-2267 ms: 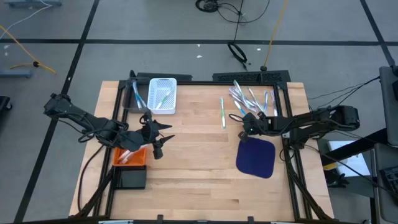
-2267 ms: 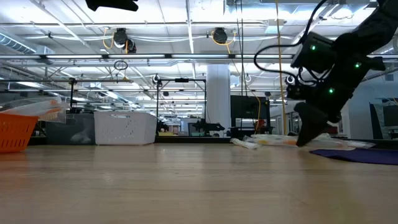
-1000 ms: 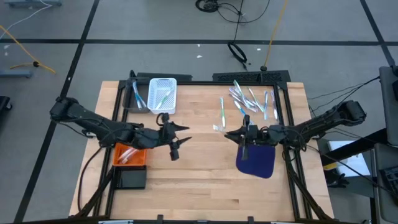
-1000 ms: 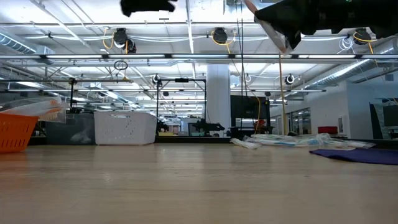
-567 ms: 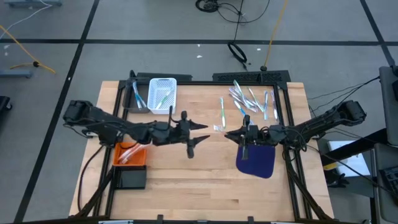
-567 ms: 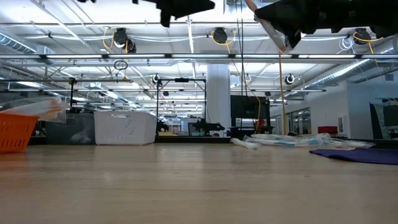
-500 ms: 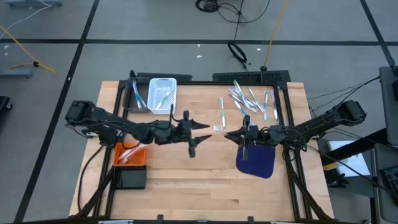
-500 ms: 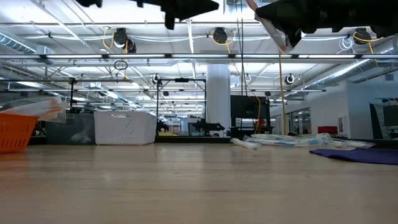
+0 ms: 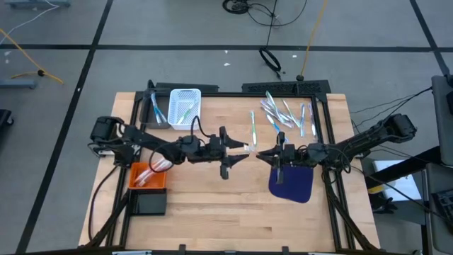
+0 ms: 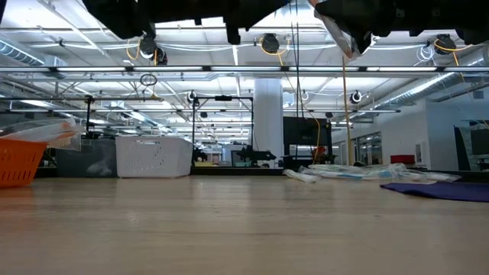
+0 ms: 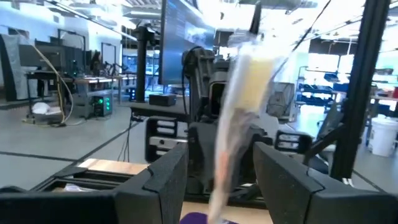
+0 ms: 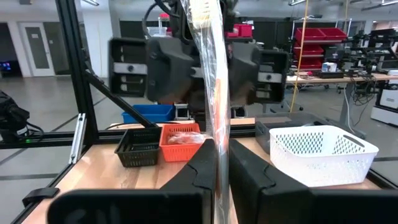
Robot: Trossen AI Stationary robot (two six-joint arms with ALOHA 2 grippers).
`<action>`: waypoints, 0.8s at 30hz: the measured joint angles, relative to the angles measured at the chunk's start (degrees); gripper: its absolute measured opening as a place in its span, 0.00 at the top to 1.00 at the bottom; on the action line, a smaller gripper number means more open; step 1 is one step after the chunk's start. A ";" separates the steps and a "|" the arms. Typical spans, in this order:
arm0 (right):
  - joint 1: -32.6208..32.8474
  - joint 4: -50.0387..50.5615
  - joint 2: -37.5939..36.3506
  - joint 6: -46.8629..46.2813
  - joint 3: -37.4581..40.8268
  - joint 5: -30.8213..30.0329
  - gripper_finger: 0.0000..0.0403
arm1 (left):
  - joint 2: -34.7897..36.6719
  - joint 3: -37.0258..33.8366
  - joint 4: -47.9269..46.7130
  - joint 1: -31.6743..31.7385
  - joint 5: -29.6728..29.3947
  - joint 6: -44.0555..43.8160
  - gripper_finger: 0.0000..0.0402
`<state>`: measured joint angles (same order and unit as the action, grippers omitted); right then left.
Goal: Pick & Place Toothbrushes
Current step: Put the orange toothbrush into the orange bin
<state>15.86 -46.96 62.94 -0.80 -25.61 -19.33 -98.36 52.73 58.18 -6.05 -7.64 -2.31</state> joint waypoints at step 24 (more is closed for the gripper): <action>-0.02 0.52 0.04 -0.02 0.00 -0.09 0.96 | -11.22 9.77 5.79 0.80 5.68 -1.46 0.54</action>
<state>15.84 -46.44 62.98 -0.82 -25.61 -19.42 -109.58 62.50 63.97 -5.26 -1.96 -3.77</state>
